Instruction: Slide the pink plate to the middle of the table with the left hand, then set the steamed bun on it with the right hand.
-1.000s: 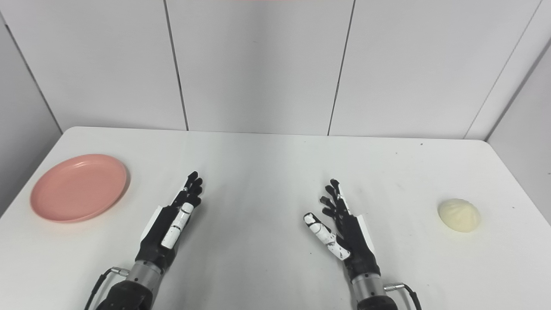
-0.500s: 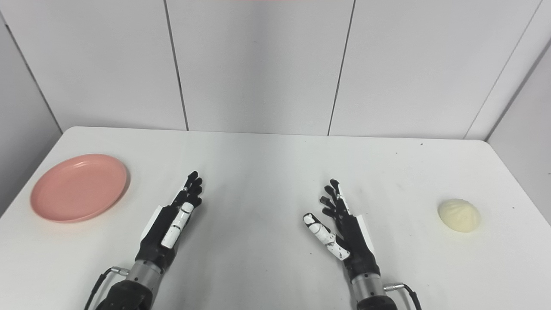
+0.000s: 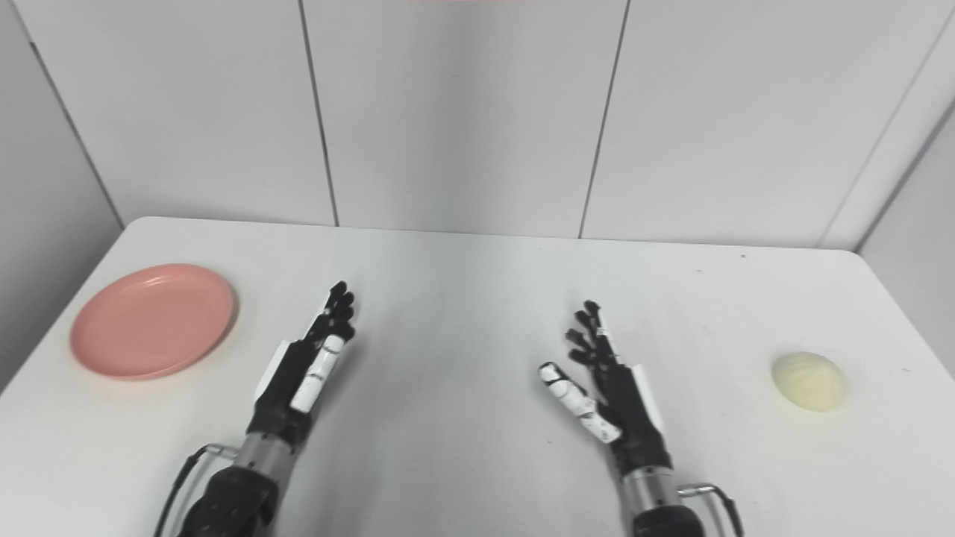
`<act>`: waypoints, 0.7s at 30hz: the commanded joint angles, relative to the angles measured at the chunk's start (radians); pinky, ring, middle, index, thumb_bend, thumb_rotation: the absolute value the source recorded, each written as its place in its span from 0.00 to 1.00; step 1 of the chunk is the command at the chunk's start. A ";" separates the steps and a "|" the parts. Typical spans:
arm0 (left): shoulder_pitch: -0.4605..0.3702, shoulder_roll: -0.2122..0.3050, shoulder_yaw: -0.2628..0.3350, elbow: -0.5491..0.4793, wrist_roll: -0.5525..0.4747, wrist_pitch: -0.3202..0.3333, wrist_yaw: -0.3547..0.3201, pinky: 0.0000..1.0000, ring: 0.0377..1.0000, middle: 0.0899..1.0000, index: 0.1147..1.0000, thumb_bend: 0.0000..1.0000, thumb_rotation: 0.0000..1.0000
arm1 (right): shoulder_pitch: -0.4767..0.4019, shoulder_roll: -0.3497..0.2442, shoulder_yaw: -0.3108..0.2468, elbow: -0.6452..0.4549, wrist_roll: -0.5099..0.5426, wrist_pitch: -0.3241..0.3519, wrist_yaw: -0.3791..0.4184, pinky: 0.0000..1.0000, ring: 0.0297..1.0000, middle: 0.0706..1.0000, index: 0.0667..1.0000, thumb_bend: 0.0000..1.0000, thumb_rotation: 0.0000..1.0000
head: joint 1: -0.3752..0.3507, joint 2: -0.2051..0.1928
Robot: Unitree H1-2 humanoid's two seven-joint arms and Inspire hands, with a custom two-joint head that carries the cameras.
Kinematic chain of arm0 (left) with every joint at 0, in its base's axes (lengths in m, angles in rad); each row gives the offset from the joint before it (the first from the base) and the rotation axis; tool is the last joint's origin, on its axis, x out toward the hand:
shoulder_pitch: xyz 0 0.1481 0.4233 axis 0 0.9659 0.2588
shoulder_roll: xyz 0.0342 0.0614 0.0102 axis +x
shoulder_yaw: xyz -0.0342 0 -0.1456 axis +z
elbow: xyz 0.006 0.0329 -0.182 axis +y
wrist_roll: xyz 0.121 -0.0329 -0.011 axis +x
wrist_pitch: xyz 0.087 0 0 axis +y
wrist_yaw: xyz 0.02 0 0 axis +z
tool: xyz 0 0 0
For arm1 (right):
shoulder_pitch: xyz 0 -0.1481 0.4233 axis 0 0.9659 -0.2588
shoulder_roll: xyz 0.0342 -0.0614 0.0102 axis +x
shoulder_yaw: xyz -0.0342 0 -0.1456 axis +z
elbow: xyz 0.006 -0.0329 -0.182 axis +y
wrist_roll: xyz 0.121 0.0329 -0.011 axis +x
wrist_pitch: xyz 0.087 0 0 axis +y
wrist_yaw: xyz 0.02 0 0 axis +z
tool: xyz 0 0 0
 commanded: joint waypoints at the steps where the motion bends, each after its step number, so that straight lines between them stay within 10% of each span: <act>1: -0.030 -0.011 0.023 0.033 -0.013 -0.066 0.037 0.99 1.00 1.00 1.00 0.65 0.89 | 0.003 -0.007 -0.011 0.035 0.028 -0.064 0.011 0.91 0.92 0.97 1.00 0.47 0.73 | 0.021 -0.006; 21: -0.179 0.076 0.185 -0.054 0.019 0.018 0.162 1.00 1.00 1.00 1.00 0.69 0.89 | 0.008 -0.025 -0.051 -0.002 0.113 -0.016 0.050 1.00 0.97 1.00 1.00 0.32 0.70 | 0.228 -0.072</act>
